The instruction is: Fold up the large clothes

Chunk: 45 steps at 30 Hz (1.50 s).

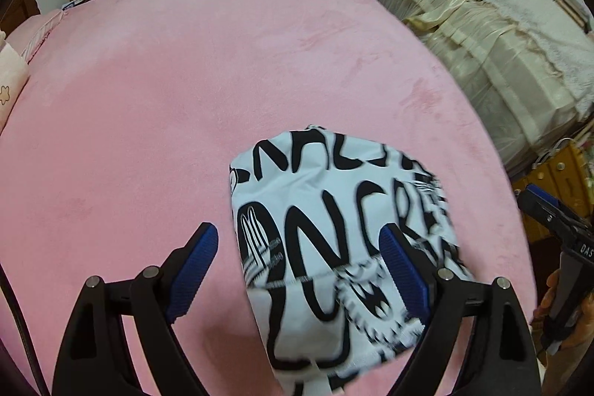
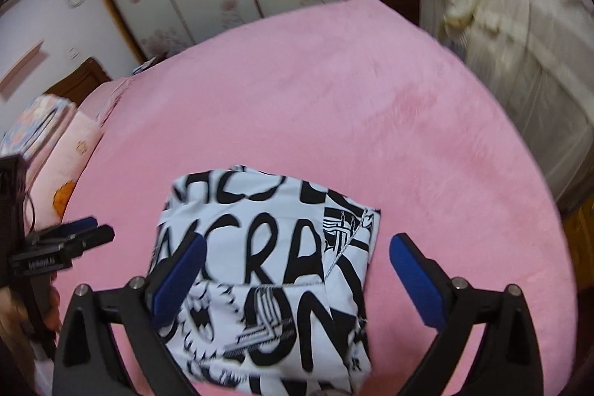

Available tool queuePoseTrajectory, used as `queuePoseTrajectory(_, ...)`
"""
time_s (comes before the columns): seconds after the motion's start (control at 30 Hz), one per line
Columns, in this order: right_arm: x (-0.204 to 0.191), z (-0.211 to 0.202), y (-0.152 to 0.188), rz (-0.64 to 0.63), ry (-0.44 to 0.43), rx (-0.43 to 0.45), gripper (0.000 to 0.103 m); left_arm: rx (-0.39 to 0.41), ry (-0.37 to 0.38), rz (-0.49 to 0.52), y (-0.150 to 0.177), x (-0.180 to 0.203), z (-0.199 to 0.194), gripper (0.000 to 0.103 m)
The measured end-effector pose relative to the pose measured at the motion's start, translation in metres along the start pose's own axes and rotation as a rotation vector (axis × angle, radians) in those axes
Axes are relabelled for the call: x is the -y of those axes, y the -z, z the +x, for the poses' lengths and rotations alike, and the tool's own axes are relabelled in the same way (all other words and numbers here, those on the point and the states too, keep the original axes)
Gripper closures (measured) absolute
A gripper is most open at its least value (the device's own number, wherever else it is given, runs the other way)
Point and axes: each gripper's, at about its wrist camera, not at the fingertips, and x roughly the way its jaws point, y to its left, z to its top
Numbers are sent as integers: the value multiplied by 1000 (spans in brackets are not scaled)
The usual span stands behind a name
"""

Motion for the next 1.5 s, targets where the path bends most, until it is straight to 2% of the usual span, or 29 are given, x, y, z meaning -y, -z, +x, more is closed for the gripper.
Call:
queuePoseTrajectory(0.17,-16,-41,1,-114,-6,57,0,-14,53,-25,6,-5,-29,15)
queuePoseTrajectory(0.23,-17,-44,4,-144,-1,25,0,-27,79,-46,9,-9,-35,15)
queuePoseTrajectory(0.27,-17,-41,6,-148,14,-17,0,-38,93,-57,10,-12,-35,15)
queuePoseTrajectory(0.43,0,-27,16,-130,48,-81,0,-106,110,-106,20,-27,-17,15)
queuePoseTrajectory(0.53,11,-12,26,-154,77,-100,0,-149,113,-120,27,-38,12,15)
queuePoseTrajectory(0.6,23,7,33,-144,66,-139,0,-185,142,-134,33,-45,33,15)
queuePoseTrajectory(0.73,50,52,50,-56,-44,-251,0,-254,220,-156,51,-51,76,15)
queuePoseTrajectory(0.8,66,76,59,17,-130,-299,0,-280,253,-156,60,-52,94,15)
queuePoseTrajectory(0.9,81,104,68,96,-211,-341,0,-315,312,-160,72,-52,120,15)
queuePoseTrajectory(1.03,93,139,79,175,-321,-385,1,-311,341,-135,80,-49,139,6)
queuePoseTrajectory(1.17,90,170,86,212,-469,-426,10,-309,400,-155,84,-54,155,2)
queuePoseTrajectory(1.27,77,184,85,161,-517,-427,10,-304,453,-175,88,-58,167,2)
queuePoseTrajectory(1.37,69,196,83,131,-530,-443,11,-318,496,-196,91,-57,182,0)
queuePoseTrajectory(1.5,59,208,75,97,-522,-457,12,-314,495,-186,92,-48,191,0)
